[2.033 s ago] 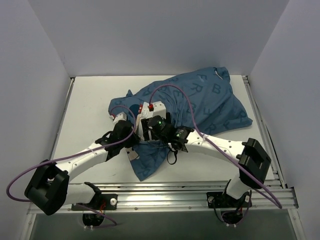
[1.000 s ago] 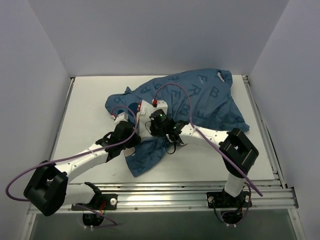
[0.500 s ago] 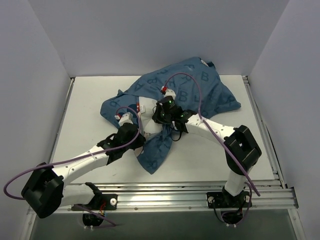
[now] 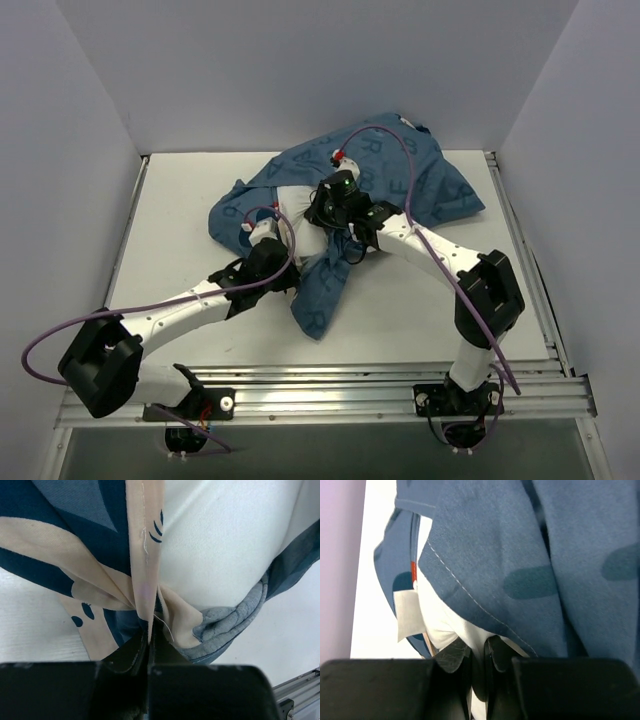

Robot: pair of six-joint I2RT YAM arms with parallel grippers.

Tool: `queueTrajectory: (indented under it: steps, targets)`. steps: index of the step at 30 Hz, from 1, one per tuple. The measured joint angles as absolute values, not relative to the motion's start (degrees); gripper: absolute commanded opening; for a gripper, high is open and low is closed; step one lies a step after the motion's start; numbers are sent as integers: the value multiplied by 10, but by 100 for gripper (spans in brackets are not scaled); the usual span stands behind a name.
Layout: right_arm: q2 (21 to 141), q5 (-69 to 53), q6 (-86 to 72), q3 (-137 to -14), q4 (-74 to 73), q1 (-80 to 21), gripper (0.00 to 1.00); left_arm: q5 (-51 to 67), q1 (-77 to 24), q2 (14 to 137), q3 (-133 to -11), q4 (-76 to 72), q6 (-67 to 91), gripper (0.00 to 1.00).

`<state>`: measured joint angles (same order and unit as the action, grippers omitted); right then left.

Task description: Remove the pillowcase from the pillow

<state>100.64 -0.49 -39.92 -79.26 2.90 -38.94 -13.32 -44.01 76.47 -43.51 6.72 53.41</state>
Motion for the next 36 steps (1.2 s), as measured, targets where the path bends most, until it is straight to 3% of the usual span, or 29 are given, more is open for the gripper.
queueTrajectory:
  steps: [6, 12, 19, 31, 36]
  targets:
    - [1006, 1, -406, -849, 1, -367, 0, -138, -446, 771, -442, 74, 534, 2]
    - [985, 27, -422, -961, 112, -322, 0, -112, -471, 780, -431, 148, 534, 2]
    - [914, 10, -405, -955, 132, -333, 0, -117, -472, 780, -431, 173, 533, 2]
    - [817, 75, -384, -587, 33, -515, 62, -129, -463, 764, -384, 121, 570, 2]
    - [773, 108, -409, -519, 31, -554, 79, -133, -462, 740, -360, 98, 589, 2]
